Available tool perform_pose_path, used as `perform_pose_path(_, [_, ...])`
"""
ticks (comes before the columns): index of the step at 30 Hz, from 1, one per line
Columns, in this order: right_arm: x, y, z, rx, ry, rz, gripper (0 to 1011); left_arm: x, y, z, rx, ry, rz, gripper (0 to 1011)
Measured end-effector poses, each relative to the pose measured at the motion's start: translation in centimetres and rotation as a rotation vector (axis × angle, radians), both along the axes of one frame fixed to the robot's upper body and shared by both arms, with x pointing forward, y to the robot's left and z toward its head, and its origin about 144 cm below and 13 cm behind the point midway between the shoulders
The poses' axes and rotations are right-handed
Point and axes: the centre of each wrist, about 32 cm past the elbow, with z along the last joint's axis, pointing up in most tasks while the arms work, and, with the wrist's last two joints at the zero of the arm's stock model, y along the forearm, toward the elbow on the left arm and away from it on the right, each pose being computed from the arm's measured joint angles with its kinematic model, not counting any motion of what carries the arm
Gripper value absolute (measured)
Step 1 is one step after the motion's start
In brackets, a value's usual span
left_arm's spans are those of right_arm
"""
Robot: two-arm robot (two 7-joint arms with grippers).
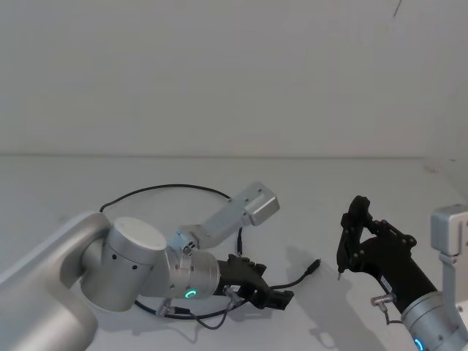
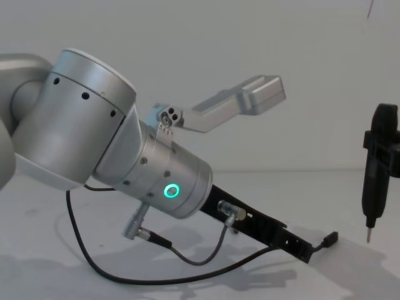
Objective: Pick up the data cable with the one hand.
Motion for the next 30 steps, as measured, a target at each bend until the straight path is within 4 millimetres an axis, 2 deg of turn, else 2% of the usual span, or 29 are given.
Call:
perform_pose_path(3, [0.0, 0.0, 0.0, 0.0, 0.0, 0.0, 279, 0.02, -0.07, -0.04, 0.001, 0.002, 0.001, 774])
perform_pose_path(6, [0.0, 0.0, 0.0, 0.0, 0.0, 0.0, 279, 0.04, -0.12, -0.07, 0.001, 0.002, 0.001, 640])
perform_pose_path(12, [0.0, 0.0, 0.0, 0.0, 0.0, 0.0, 279, 0.05, -0.19, -0.11, 0.002, 0.004, 0.002, 484])
perform_pose_path(13, [0.0, 0.0, 0.0, 0.0, 0.0, 0.0, 279, 0.06, -0.21, -0.12, 0.002, 0.004, 0.002, 424])
perform_pose_path(20, [0.0, 0.0, 0.0, 0.0, 0.0, 0.0, 279, 0.08, -0.26, -0.13, 0.003, 0.005, 0.003, 224])
perform_pose_path(21, [0.0, 0.0, 0.0, 0.0, 0.0, 0.0, 279, 0.08, -0.27, -0.13, 0.003, 0.005, 0.003, 160])
perform_pose_path(23, [0.0, 0.0, 0.0, 0.0, 0.0, 0.0, 279, 0.09, -0.27, -0.13, 0.003, 0.005, 0.003, 123])
perform_pose_path(24, [0.0, 0.0, 0.0, 0.0, 0.0, 0.0, 279, 0.09, -0.27, -0.13, 0.004, 0.005, 0.003, 71])
perform_pose_path(30, [0.0, 0.0, 0.0, 0.0, 0.0, 0.0, 279, 0.09, -0.28, -0.14, 0.004, 0.005, 0.003, 34])
